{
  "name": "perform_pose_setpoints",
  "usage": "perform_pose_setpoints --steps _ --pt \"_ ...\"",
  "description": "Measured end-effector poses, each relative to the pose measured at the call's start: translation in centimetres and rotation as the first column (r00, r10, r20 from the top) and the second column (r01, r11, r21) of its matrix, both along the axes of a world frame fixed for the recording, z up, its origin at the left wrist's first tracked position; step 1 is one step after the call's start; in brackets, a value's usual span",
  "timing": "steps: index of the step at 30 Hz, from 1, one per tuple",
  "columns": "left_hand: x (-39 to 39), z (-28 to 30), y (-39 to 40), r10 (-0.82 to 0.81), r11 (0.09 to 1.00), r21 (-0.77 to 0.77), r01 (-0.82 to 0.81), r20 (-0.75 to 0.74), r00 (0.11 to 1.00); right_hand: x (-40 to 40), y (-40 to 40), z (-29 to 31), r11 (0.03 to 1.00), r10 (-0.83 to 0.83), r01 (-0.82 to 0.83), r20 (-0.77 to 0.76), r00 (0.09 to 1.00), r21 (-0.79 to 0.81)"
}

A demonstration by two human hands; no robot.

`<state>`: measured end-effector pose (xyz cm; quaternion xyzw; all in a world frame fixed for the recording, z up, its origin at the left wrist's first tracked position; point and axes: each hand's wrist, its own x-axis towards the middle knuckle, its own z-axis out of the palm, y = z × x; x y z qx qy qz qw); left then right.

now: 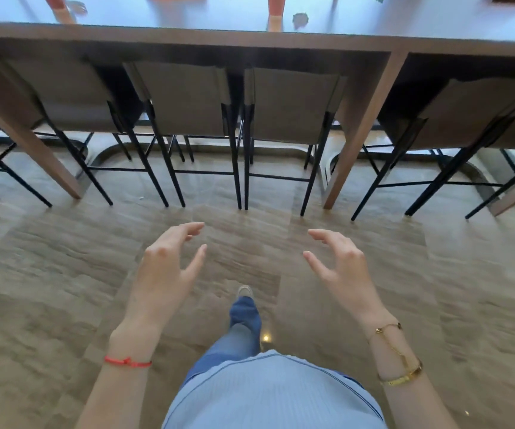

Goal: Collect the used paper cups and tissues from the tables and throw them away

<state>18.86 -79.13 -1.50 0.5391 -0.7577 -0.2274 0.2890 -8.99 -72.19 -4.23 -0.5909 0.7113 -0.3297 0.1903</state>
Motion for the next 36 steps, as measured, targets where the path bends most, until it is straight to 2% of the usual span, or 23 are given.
perform_pose_setpoints --steps 4,10,17,25,36 --pt "-2.3 0.6 -10.4 -0.032 0.999 -0.014 0.032 0.003 0.999 -1.9 -9.5 0.9 0.999 -0.031 0.03 -0.001 1.0 -0.019" --pt "-6.2 2.7 -25.4 -0.085 0.989 -0.119 0.087 0.02 0.996 -5.7 -23.6 3.7 0.988 -0.104 0.101 -0.021 0.994 -0.12" --pt "-12.1 4.4 -38.8 -0.155 0.974 -0.169 0.154 0.006 0.988 -10.4 -35.3 5.0 0.982 -0.137 0.132 -0.032 0.99 -0.137" --pt "-20.2 4.8 -52.6 -0.13 0.973 -0.195 0.12 -0.036 0.991 -18.2 -49.0 3.8 0.981 -0.137 0.13 -0.037 0.99 -0.145" --pt "-32.0 6.6 -72.4 -0.07 0.972 -0.227 0.053 -0.07 0.995 -29.6 -71.3 7.9 0.984 -0.034 0.013 -0.117 0.993 -0.176"
